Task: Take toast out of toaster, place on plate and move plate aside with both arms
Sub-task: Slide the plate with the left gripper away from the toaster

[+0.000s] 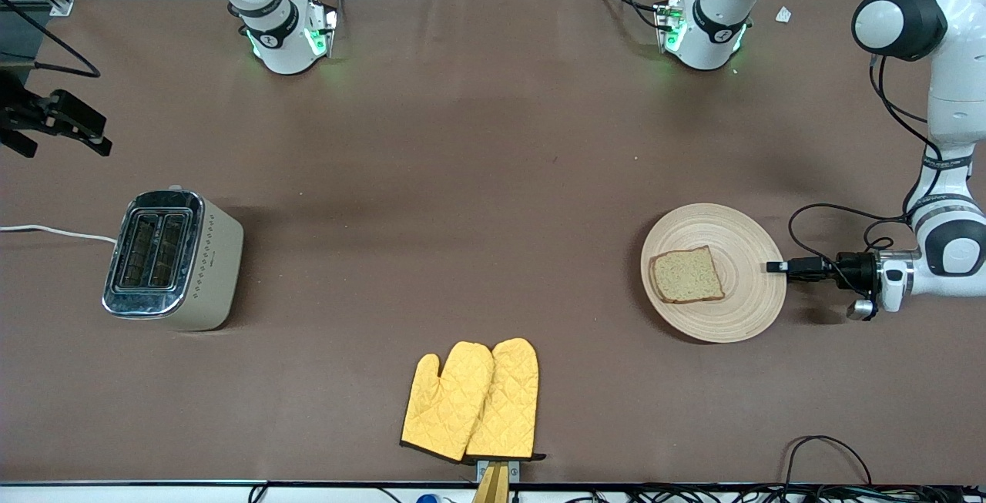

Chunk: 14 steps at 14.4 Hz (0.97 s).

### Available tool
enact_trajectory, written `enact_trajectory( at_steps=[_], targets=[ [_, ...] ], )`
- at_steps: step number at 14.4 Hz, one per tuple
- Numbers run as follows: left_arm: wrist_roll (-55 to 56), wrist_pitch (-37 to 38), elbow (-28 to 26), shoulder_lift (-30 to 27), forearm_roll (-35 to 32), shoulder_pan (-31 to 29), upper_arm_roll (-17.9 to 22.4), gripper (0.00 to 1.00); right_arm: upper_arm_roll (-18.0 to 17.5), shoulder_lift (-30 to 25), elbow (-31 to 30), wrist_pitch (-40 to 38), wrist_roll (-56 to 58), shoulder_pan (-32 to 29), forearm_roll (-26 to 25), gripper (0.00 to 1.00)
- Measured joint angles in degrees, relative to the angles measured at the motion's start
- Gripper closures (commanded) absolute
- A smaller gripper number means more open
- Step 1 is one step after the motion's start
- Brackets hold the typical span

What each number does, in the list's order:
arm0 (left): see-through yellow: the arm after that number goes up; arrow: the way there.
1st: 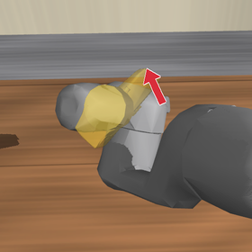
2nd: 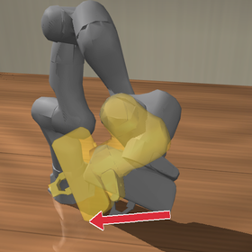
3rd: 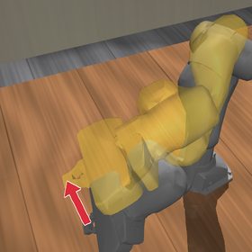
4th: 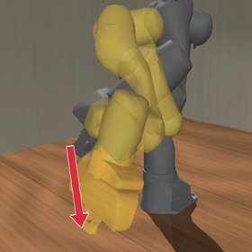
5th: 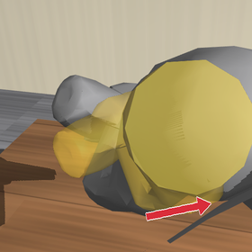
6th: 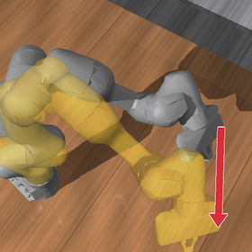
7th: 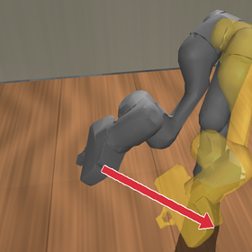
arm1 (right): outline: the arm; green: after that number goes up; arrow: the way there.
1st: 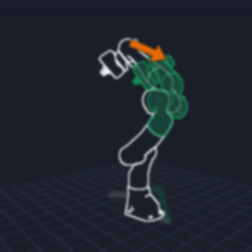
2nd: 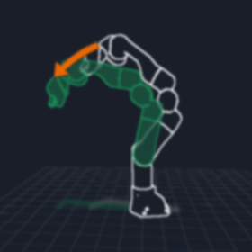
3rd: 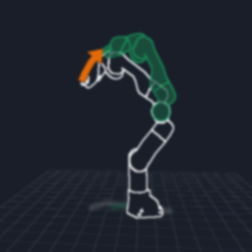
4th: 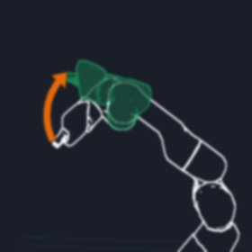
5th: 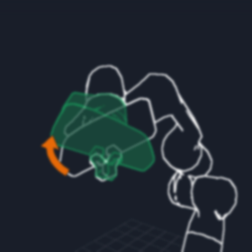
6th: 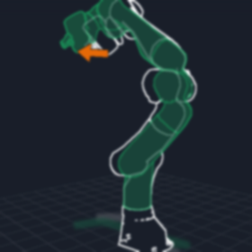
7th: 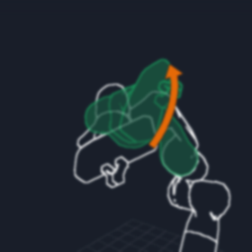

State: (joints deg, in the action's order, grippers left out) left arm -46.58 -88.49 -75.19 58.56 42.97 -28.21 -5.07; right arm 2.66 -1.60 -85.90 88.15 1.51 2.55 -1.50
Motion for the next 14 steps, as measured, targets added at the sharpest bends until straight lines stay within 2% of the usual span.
enact_trajectory(
  at_steps=[3,6,10,14],
  targets=[
    [2.55,0.92,6.05,-1.40,-6.37,1.79,-0.82,0.00,0.01,0.00,1.45,-0.87,0.03,-0.04,0.00,0.00],
    [9.85,0.96,11.19,-8.17,-14.07,9.68,-0.99,0.00,0.02,0.11,1.45,-0.91,0.04,-0.05,0.00,0.00],
    [18.85,0.31,11.94,-19.30,-25.26,20.04,-0.60,0.00,0.10,0.23,1.45,-0.95,0.04,-0.10,0.00,0.00],
    [37.57,0.38,12.06,-30.01,-34.80,26.40,-0.78,0.00,0.23,0.52,1.44,-0.88,0.13,-0.18,-0.01,0.00]
  ],
)
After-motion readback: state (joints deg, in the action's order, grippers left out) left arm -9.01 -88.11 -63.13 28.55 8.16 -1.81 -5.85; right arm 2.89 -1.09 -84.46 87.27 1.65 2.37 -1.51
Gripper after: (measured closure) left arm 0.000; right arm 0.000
